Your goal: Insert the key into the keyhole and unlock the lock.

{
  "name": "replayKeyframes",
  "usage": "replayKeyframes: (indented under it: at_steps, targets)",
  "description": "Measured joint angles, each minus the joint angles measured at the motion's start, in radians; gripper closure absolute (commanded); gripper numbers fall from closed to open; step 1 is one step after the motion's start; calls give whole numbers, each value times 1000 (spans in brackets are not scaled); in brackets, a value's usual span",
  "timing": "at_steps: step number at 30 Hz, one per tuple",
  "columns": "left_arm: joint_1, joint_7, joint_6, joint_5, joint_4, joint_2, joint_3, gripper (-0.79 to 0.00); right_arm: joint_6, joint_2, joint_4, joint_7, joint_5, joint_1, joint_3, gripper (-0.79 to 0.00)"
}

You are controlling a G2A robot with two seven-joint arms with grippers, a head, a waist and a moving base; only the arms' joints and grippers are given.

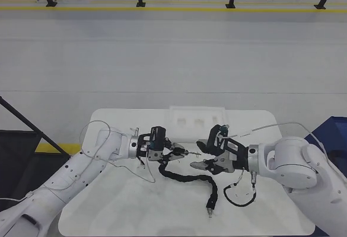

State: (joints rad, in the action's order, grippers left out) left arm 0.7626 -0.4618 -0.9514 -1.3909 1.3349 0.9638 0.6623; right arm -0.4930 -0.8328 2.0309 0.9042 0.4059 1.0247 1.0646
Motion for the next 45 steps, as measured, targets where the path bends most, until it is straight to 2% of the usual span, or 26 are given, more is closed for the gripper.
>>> replayKeyframes:
  at_steps: [8,19,20,21,22,23,30,34,38,41,45]
  targets:
    - [7,66,32,-40,-72,18,-19,0,-4,6,-6,7,-16,20,40,-785]
    - [7,98,-11,-124,-171,74,-127,-15,-19,16,-14,-14,-28,63,99,-785]
    - [5,101,-15,-133,-178,79,-137,-105,-20,16,-15,-14,-29,66,101,-785]
    - [3,105,-19,-143,-187,85,-148,-311,-22,16,-17,-15,-30,69,102,-785]
    - [1,108,-22,-150,-194,90,-156,-705,-24,16,-19,-16,-32,70,104,-785]
    - [-1,109,-26,-155,-202,95,-163,-785,-25,17,-22,-17,-33,72,105,-785]
    - [-33,100,-61,-156,-254,125,-186,-785,-61,14,-64,-36,-48,69,103,-785]
    - [-57,76,-59,-151,-261,122,-158,-785,-104,10,-117,-39,-38,44,88,-785]
    - [-86,0,-61,-105,-251,99,-128,-785,-193,1,-210,-61,-38,-10,56,-785]
    - [-141,-46,-61,-66,-253,70,-120,-785,-290,-12,-313,-87,-46,-79,19,-785]
    - [-227,-53,-61,-8,-246,31,-114,-785,-391,-37,-437,-124,-53,-197,-37,-785]
